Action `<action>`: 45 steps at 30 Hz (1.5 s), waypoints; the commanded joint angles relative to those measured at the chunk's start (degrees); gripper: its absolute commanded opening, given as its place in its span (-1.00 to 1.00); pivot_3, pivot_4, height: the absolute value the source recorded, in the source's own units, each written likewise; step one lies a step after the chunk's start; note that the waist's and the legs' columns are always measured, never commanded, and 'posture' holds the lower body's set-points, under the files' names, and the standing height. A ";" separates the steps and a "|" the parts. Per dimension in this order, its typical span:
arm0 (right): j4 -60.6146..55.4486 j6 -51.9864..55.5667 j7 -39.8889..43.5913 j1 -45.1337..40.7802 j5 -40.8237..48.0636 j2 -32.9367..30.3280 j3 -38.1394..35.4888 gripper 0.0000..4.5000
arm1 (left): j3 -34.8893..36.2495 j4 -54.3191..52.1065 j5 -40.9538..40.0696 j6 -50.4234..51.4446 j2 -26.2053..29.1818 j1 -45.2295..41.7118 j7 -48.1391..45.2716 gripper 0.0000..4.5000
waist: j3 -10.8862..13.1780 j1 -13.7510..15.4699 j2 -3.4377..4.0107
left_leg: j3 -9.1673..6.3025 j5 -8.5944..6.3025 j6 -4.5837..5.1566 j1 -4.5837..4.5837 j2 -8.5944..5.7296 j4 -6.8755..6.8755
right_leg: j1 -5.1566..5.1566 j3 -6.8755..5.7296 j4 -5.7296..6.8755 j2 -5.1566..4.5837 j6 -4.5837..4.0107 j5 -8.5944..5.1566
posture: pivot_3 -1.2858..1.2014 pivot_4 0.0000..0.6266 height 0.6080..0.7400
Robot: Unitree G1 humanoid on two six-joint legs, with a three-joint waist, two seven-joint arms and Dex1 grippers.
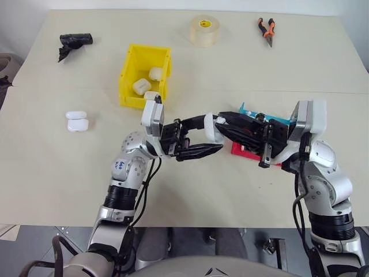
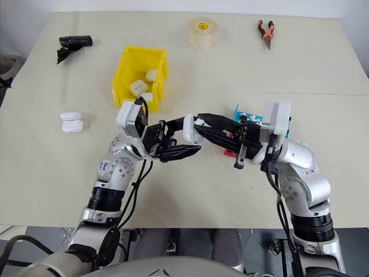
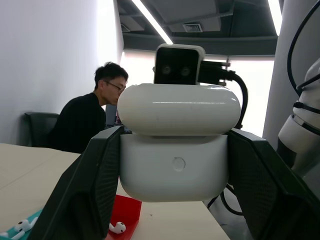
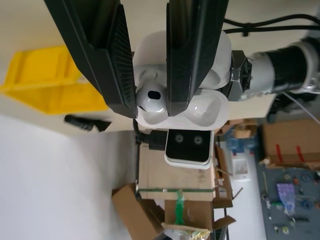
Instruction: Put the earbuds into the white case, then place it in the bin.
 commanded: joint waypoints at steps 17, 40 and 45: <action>14.47 -8.42 13.80 12.10 -9.24 -15.71 -18.63 0.98 | 1.30 -2.80 -0.11 -7.46 1.95 3.86 -2.76 0.30 | 0.01 0.20 -0.02 | 0.04 -0.01 0.01 -0.01 -0.01 -0.01 | 0.01 0.02 -0.03 -0.01 0.00 0.00 | 0.03 -0.52 1.00; 54.67 -2.70 16.51 -31.98 -42.10 -23.31 10.38 0.98 | -0.75 -3.10 1.11 -12.49 0.03 5.72 -0.10 0.30 | -0.02 -0.19 0.08 | 0.11 0.00 0.01 -0.02 0.01 0.03 | -0.03 0.05 -0.03 -0.01 0.00 0.00 | 0.03 -0.52 1.00; 69.66 -13.42 18.08 -42.55 -50.86 -19.15 17.38 0.98 | -1.03 -3.91 1.23 -12.90 -0.06 6.34 0.74 0.30 | -0.01 -0.45 0.10 | 0.11 0.00 0.01 -0.06 0.02 -0.04 | -0.06 0.01 -0.06 -0.01 0.00 0.00 | 0.03 -0.52 1.00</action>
